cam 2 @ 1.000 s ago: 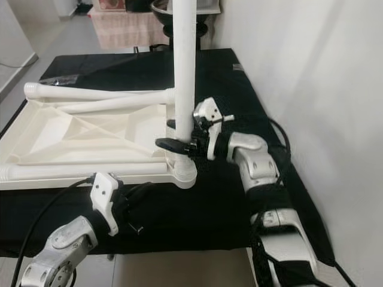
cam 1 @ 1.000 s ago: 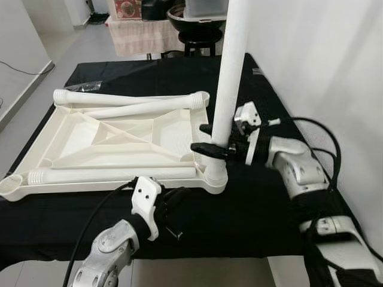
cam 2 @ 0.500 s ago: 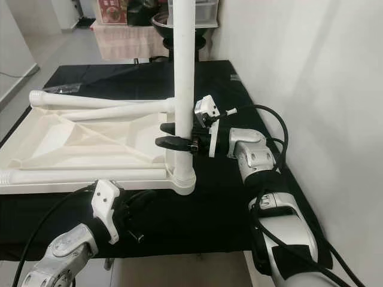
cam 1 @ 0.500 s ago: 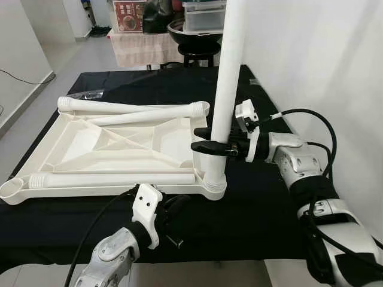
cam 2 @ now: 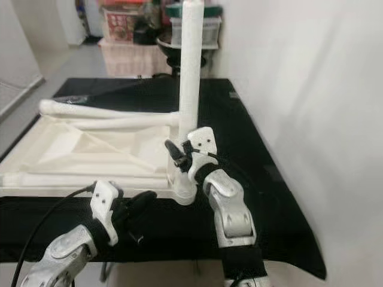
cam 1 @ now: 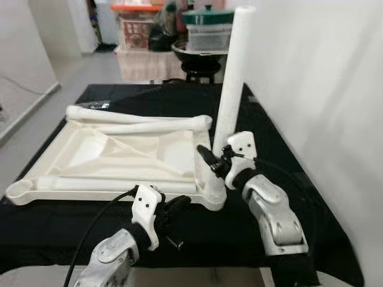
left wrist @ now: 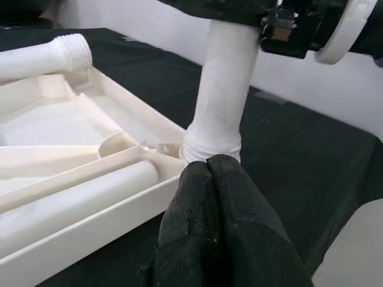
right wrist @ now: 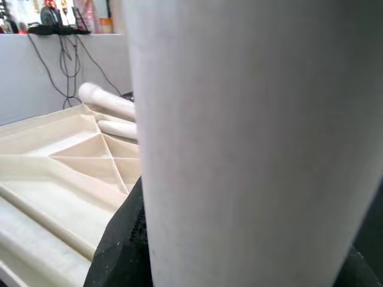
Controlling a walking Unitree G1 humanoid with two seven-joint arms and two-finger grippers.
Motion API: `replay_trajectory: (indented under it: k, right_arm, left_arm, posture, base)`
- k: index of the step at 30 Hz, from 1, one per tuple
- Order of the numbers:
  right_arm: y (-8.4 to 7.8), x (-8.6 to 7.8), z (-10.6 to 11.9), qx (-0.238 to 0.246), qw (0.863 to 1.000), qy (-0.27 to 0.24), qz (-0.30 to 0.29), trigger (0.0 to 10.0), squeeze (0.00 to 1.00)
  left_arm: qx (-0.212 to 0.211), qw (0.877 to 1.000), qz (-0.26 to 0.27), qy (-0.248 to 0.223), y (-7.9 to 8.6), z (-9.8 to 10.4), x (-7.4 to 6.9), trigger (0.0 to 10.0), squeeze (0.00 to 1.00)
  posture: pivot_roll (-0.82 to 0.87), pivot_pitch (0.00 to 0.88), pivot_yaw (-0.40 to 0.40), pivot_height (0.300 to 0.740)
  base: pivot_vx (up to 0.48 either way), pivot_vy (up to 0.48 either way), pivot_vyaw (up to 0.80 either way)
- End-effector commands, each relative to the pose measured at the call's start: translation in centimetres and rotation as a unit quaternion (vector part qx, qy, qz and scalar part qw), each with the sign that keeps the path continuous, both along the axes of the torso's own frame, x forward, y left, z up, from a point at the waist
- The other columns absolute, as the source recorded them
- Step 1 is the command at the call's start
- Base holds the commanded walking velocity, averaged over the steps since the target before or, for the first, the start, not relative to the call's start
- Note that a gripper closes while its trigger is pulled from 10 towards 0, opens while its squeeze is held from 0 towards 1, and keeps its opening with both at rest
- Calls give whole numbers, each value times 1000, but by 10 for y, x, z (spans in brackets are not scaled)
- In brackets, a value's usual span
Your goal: Building children table
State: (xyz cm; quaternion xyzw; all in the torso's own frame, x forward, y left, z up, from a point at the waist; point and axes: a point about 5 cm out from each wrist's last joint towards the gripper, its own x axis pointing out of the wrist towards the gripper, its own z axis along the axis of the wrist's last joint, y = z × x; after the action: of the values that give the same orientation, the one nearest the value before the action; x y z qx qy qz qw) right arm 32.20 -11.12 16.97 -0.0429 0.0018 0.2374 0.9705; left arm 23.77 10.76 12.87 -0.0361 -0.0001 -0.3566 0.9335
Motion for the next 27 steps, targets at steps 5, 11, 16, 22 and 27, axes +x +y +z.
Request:
replay_trajectory:
  k: [5, 11, 16, 22, 27]
  right_arm:
    - [-7, 2, -47, -44, 993, 108, 3, 10000, 0]
    - [9, 2, -17, 34, 992, 66, 105, 10000, 1000]
    - [11, -4, 5, 9, 966, 32, 257, 10000, 0]
    - [3, 0, -4, -44, 938, 41, 343, 10000, 0]
    - [-3, 10, -3, -37, 936, 49, 348, 10000, 0]
  left_arm:
    - [8, 1000, -2, 2, 2, -1, 1, 10000, 0]
    - [6, 1000, 8, 0, 2, -1, 2, 10000, 0]
    - [5, 1000, 5, 1, 1, -1, 2, 10000, 0]
    - [2, 1000, 8, 1, -1, -1, 3, 10000, 0]
    - [2, 1000, 9, 0, -2, -1, 3, 10000, 0]
  posture:
    - [5, 67, -28, 740]
    - [7, 59, -26, 740]
    - [10, 57, -35, 740]
    - [19, 54, -43, 740]
    - [21, 54, -44, 740]
  base:
    - [0, 0, 0]
    - [0, 0, 0]
    - [0, 0, 0]
    - [0, 0, 0]
    - [0, 0, 0]
